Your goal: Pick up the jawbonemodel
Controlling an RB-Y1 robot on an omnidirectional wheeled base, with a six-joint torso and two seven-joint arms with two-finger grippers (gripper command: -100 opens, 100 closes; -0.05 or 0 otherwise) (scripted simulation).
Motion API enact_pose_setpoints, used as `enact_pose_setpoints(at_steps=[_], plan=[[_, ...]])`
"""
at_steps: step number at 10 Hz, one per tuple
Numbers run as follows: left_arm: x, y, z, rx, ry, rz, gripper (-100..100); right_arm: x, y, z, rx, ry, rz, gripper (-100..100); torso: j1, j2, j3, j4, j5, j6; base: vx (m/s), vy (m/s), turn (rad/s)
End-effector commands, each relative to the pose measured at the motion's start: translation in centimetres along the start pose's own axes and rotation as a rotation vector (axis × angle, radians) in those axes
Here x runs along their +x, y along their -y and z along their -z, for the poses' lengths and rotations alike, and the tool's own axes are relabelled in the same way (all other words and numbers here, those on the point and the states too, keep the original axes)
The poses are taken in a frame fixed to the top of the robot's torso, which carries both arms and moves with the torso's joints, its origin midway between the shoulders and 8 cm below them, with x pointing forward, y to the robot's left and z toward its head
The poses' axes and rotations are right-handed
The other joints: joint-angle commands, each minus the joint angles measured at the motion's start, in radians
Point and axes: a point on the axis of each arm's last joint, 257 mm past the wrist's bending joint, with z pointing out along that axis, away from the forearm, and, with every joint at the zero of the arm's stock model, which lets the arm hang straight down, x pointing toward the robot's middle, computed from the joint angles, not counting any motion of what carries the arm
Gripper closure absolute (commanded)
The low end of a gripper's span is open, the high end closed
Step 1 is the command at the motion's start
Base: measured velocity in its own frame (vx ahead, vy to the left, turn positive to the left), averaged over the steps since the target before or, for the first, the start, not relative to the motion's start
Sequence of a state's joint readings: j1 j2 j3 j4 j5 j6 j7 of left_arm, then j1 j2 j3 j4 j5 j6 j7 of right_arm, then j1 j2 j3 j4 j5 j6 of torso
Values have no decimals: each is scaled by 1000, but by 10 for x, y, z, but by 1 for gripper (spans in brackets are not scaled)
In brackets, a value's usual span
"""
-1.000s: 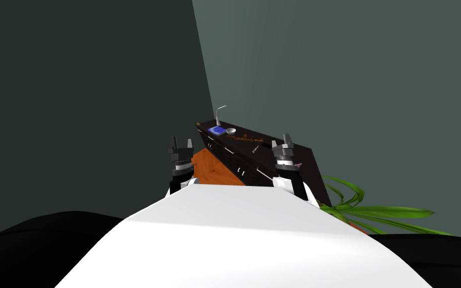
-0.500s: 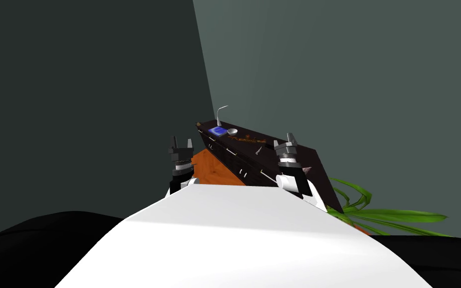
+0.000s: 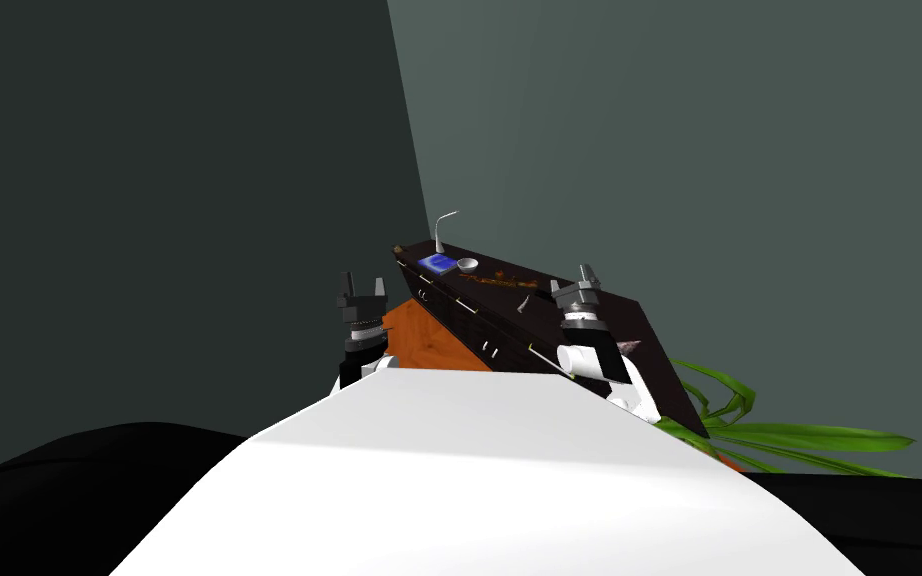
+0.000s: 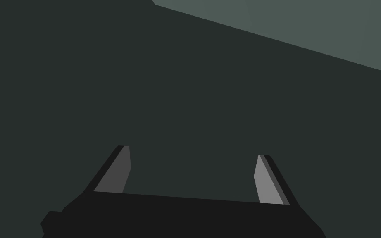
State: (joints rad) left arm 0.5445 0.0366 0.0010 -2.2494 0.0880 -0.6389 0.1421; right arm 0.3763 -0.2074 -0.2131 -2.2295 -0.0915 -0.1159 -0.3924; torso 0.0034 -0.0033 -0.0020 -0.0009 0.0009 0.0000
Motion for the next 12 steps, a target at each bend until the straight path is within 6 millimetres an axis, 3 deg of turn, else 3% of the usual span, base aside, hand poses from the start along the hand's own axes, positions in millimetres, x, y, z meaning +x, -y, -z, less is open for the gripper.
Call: enact_pose_setpoints(at_steps=[1, 4, 9, 11, 12], plan=[[0, 0, 0, 0, 0, 0, 0, -14, 3, -5, 25, 29, -44, -100, 0, 0, 0, 0, 0, 0, 45, 69, -18], [0, 0, 0, 0, 0, 0, 0, -28, 10, -9, 60, 65, -118, -100, 1, 0, 0, 0, 0, 0, 47, 61, -10], [0, 0, 0, 0, 0, 0, 0, -69, 28, -21, 133, 168, -262, -100, 0, 0, 0, 0, 0, 0, 48, 63, -11], [0, 0, 0, 0, 0, 0, 0, -72, 35, -19, 157, 188, -302, -100, 0, 0, 0, 0, 0, 0, 29, 38, -5], [0, 0, 0, 0, 0, 0, 0, -84, 40, -22, 173, 222, -344, -100, -2, 2, 1, 0, 0, 0, 26, 31, -8]])
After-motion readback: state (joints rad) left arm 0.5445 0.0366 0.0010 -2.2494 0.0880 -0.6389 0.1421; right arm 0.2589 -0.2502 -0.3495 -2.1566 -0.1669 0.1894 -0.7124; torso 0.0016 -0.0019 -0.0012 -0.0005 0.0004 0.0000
